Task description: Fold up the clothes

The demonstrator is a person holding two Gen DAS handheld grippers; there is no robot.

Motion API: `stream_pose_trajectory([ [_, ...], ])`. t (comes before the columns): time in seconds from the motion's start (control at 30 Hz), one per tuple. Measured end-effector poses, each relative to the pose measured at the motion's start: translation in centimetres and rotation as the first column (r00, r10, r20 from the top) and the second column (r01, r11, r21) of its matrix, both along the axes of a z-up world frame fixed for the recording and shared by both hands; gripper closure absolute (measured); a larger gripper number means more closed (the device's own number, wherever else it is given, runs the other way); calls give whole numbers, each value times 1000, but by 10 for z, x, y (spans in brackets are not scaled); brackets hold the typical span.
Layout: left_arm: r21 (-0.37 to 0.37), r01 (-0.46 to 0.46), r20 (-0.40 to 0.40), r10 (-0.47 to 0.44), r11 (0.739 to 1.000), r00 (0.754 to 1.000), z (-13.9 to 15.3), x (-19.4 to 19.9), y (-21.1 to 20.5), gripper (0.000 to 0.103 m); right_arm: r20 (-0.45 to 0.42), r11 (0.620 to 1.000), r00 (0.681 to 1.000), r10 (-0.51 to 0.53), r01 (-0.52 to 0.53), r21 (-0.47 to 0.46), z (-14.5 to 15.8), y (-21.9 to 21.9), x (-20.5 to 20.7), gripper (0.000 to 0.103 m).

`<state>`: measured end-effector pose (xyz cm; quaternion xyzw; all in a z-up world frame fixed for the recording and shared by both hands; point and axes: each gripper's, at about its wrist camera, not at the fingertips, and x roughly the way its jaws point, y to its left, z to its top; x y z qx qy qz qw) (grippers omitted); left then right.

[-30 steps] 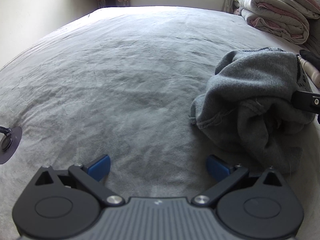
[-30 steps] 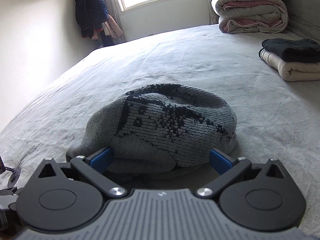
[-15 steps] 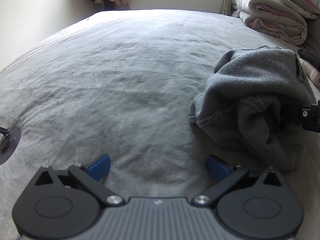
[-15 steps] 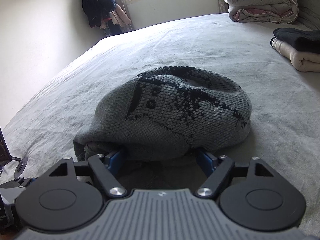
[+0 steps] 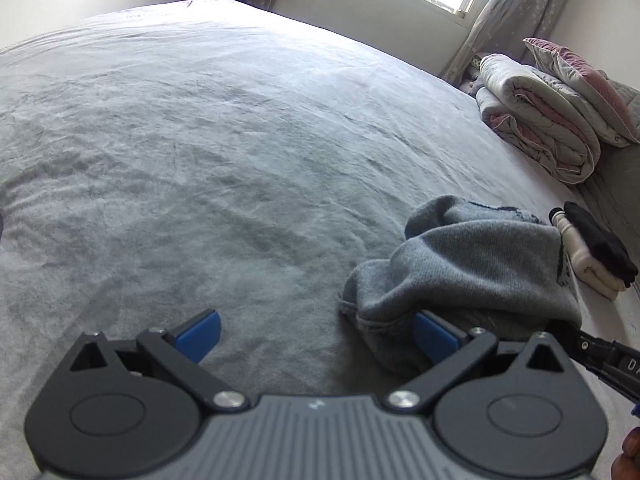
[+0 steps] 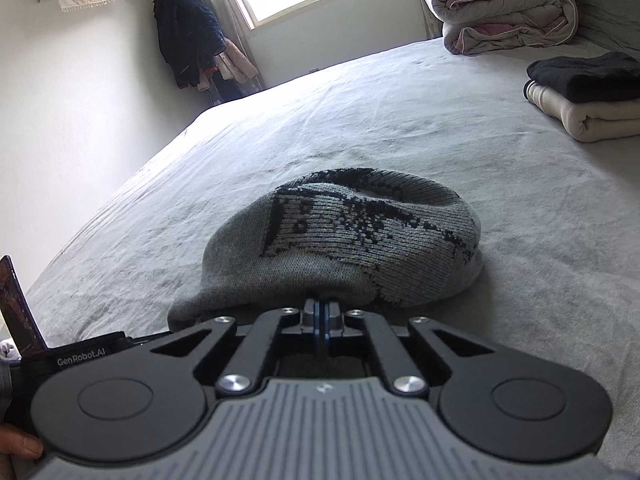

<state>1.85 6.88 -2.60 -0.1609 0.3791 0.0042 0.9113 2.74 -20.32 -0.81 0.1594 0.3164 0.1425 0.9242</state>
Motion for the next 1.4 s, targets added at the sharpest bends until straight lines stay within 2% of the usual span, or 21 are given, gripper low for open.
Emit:
stream_pose_trajectory([
  [0.27, -34, 97, 54, -95, 995, 994, 8, 6, -20, 1, 57, 999, 997, -52, 52, 3, 18, -11, -9, 102],
  [0.43, -73, 139, 86, -133, 988, 987, 12, 9, -33, 6, 123, 995, 990, -69, 78, -67, 28, -17, -12, 103],
  [0.5, -87, 156, 98, -147, 984, 984, 14, 10, -39, 6, 127, 995, 990, -67, 76, -71, 30, -20, -12, 97],
  [0.53, -92, 161, 94, -152, 983, 984, 15, 9, -40, 7, 125, 995, 990, -65, 74, -69, 30, -22, -11, 90],
  [0.67, -59, 203, 104, -197, 977, 975, 21, -4, -46, 10, 100, 994, 992, -75, 82, -72, 25, -27, -4, 89],
  [0.73, -58, 242, 77, -238, 968, 968, 19, -7, -47, 20, 78, 994, 993, -89, 94, -60, 22, -29, -2, 86],
  [0.77, -68, 265, 55, -262, 962, 963, 17, -7, -48, 23, 68, 994, 993, -95, 99, -53, 21, -30, -1, 78],
  [0.8, -80, 286, 35, -284, 955, 958, 15, -7, -48, 30, 62, 994, 993, -100, 102, -43, 20, -30, -1, 65],
  [0.83, -97, 293, 21, -292, 951, 956, 12, -6, -49, 33, 59, 994, 993, -102, 104, -36, 19, -31, -2, 56],
  [0.9, -105, 283, 2, -284, 953, 959, 5, -3, -52, 34, 55, 994, 994, -99, 101, -30, 19, -31, -2, 56],
  [0.97, -108, 275, -12, -278, 955, 961, 0, 2, -56, 41, 51, 994, 994, -97, 99, -39, 18, -30, -2, 56],
  [1.03, -116, 273, -23, -277, 955, 961, -5, 6, -61, 60, 46, 993, 994, -104, 106, -47, 17, -31, -2, 53],
  [1.07, -120, 274, -27, -279, 954, 960, -6, 6, -62, 66, 42, 993, 993, -108, 110, -52, 15, -32, -2, 52],
  [1.1, -105, 272, -27, -276, 957, 961, -7, 5, -64, 83, 38, 992, 993, -115, 117, -55, 14, -33, -1, 51],
  [1.13, -85, 270, -22, -273, 959, 962, -5, 3, -65, 94, 32, 990, 992, -124, 126, -58, 13, -34, 0, 51],
  [1.2, -72, 272, 2, -273, 960, 962, 0, -3, -63, 96, 15, 987, 989, -147, 147, -62, 10, -38, 1, 51],
  [1.3, -97, 320, 70, -314, 942, 947, 15, -17, -58, 97, -22, 985, 986, -165, 163, -59, 6, -44, 3, 51],
  [1.4, -116, 424, 134, -409, 898, 903, 29, -39, -61, 97, -66, 987, 985, -160, 158, -40, 4, -50, 1, 51],
])
